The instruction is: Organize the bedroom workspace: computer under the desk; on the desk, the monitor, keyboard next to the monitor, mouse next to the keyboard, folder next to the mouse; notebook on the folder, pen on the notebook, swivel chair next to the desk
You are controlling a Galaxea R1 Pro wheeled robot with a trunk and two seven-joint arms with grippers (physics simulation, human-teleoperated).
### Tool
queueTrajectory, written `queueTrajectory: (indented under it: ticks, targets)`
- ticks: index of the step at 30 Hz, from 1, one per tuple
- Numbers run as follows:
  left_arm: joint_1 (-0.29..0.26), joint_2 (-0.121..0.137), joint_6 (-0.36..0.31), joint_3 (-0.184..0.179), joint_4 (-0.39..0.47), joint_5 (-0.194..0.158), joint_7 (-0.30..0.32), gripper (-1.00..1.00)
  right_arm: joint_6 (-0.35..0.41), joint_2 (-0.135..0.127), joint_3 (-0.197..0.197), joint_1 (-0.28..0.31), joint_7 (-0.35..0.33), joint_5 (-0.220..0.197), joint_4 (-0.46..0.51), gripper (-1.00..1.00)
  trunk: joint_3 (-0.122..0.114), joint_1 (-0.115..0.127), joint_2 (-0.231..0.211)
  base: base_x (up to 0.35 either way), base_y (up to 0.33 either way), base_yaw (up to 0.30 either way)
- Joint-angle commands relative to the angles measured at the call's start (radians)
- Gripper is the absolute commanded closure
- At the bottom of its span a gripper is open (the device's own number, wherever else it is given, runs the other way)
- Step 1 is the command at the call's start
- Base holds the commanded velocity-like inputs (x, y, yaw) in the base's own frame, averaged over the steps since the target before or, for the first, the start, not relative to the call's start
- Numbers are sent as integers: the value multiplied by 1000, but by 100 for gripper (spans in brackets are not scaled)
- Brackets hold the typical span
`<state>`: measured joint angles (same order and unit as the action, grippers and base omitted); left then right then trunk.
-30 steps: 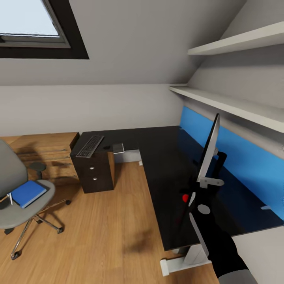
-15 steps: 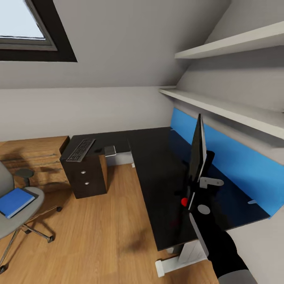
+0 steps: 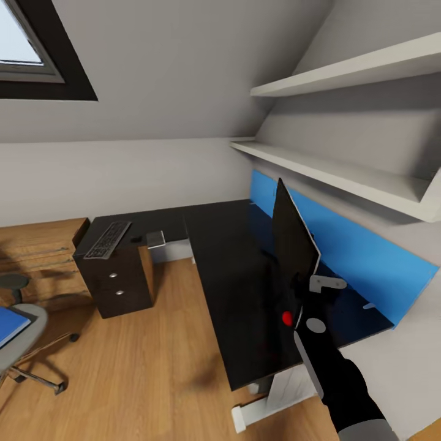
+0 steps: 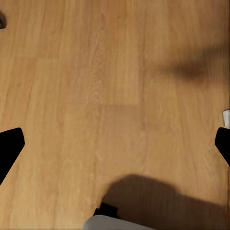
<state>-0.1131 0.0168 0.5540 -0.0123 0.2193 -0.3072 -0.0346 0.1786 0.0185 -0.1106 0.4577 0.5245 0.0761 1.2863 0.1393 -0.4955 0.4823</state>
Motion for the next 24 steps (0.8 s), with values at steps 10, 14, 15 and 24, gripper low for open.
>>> queueTrajectory:
  ticks: [10, 14, 15, 24]
  targets:
    - [0, 1, 3, -2, 0, 0, -4, -100, 12, 1, -1, 1, 6, 8, 1, -100, -3, 0, 2, 0, -97, -64]
    - [0, 1, 3, -2, 0, 0, -4, -100, 13, 1, -2, 1, 6, 8, 0, -100, -3, 0, 2, 0, -9, -4]
    - [0, 1, 3, -2, 0, 0, -4, -100, 13, 1, -2, 1, 6, 8, 0, -100, -3, 0, 2, 0, -66, -2]
    - [0, 2, 3, -2, 0, 0, -4, -100, 14, 3, -4, 1, 6, 8, -2, -100, -3, 0, 2, 0, -112, 0]
